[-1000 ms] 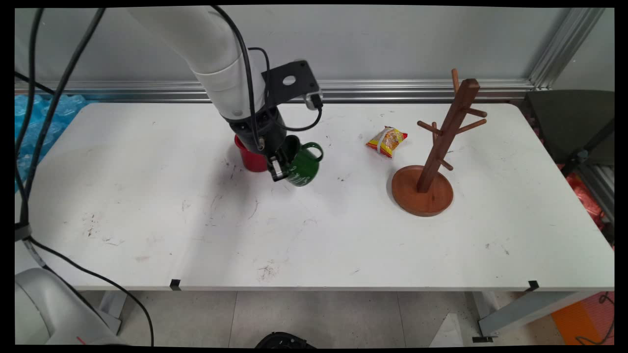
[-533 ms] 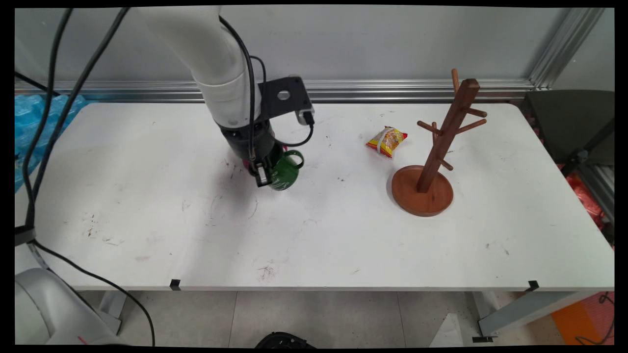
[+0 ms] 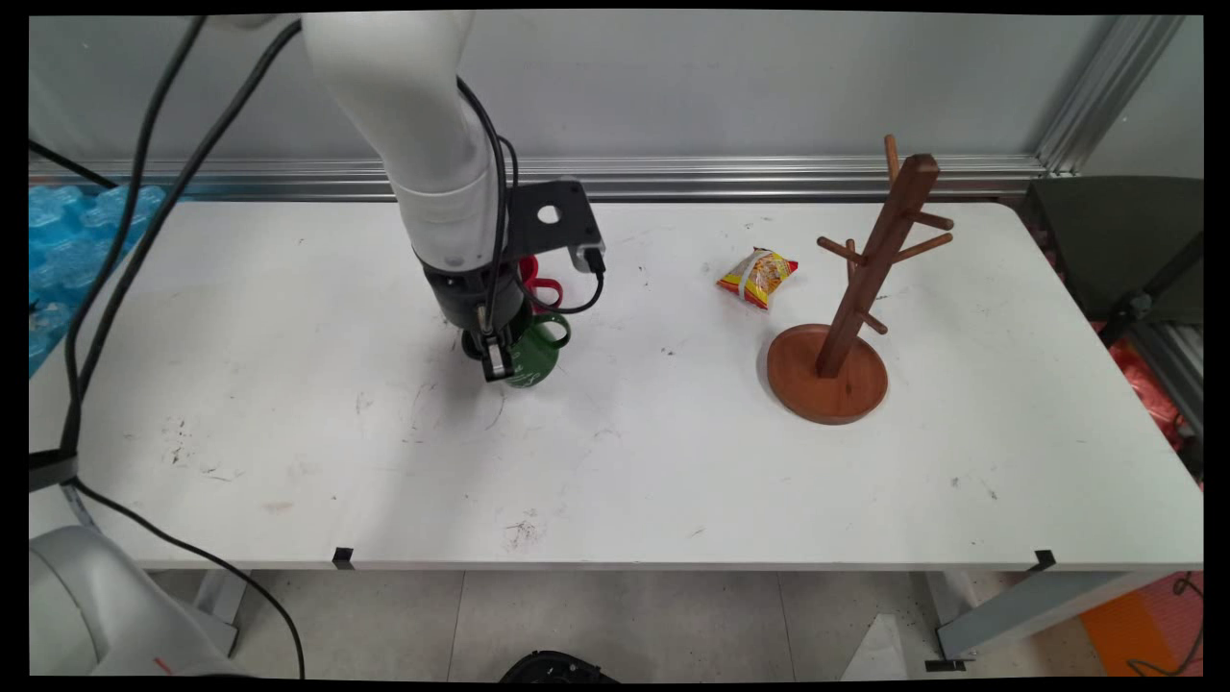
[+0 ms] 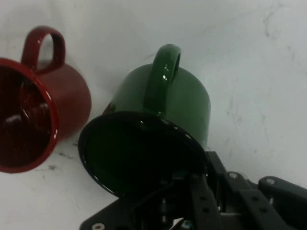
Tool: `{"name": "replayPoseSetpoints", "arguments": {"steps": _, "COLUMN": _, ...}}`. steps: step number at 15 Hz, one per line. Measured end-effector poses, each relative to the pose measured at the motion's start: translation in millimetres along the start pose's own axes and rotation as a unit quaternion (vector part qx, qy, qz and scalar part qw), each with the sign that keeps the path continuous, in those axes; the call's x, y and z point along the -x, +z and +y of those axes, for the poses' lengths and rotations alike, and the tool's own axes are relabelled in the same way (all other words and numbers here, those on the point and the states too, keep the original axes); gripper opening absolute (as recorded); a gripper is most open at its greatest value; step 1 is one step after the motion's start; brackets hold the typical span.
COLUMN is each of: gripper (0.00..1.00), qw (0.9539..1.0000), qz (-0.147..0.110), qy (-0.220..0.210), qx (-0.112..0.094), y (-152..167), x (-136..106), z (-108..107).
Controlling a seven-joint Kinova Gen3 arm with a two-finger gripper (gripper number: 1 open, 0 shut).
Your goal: Place the picked object on the table
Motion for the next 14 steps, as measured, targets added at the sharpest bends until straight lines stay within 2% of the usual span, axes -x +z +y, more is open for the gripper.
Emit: {"name": "replayPoseSetpoints", "arguments": {"steps": 14, "gripper": 0.0, "qw": 0.9987, "qz": -0.05, "qy": 0.003, "qx": -0.004, "y": 27.1, "x": -9.9, "z": -0.1}}
